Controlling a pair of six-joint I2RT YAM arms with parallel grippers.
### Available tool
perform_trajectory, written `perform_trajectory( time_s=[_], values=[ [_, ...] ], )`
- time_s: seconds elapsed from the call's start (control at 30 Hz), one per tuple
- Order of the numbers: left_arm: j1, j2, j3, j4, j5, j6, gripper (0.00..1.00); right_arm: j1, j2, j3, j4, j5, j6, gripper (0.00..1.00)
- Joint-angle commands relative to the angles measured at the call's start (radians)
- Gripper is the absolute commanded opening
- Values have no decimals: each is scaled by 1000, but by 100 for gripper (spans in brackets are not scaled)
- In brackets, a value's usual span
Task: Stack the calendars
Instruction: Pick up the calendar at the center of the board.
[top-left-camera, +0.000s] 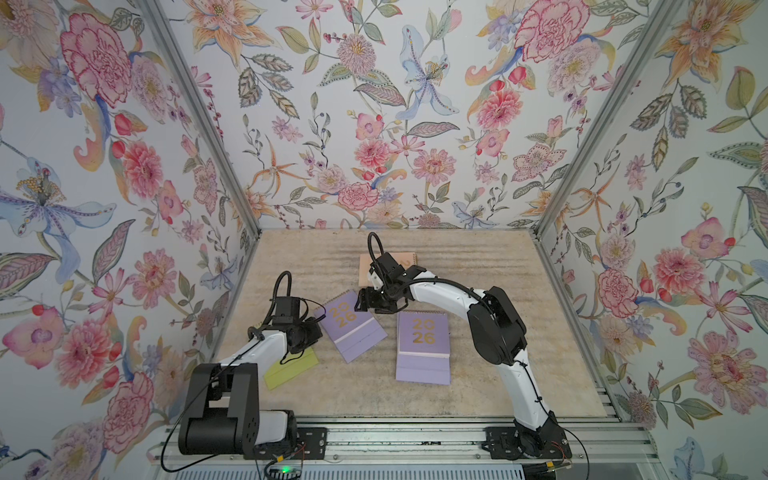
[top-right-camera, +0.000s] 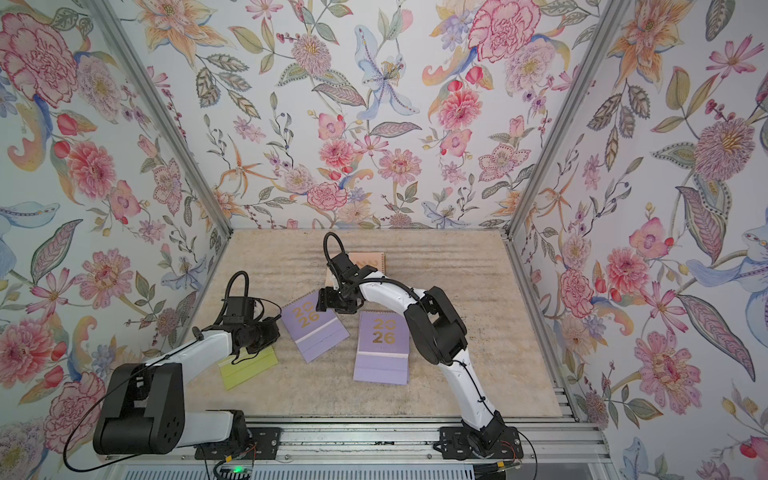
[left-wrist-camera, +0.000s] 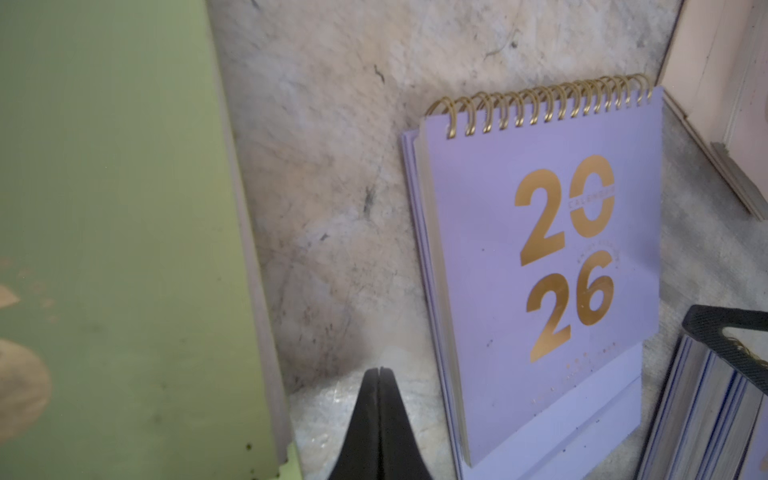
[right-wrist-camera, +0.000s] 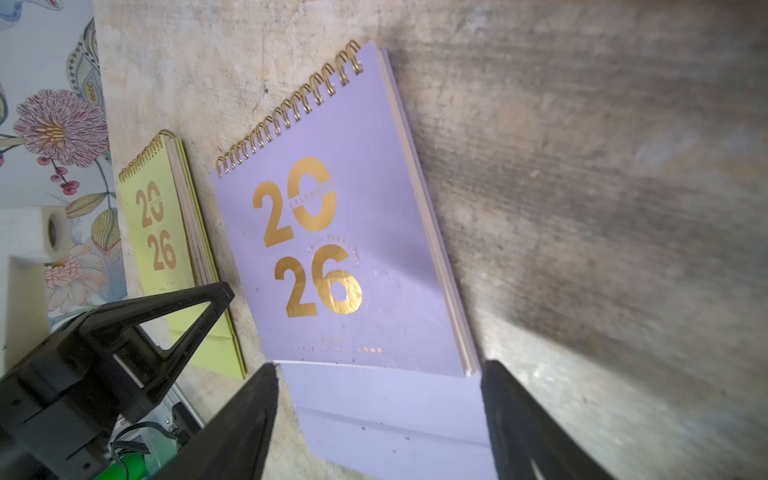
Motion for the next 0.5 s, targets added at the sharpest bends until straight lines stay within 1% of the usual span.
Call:
perform_trajectory(
  time_s=[0.0,0.3,0.47],
  values=[
    [8,30,-6,28,18,9,0,3,39,26,-21,-18,8,76],
    [7,99,7,67,38,12,0,-7,60,21,-21,-25,32,77],
    [7,126,20,73,48,17,0,-14,83,21,-21,-63,45,78]
  ],
)
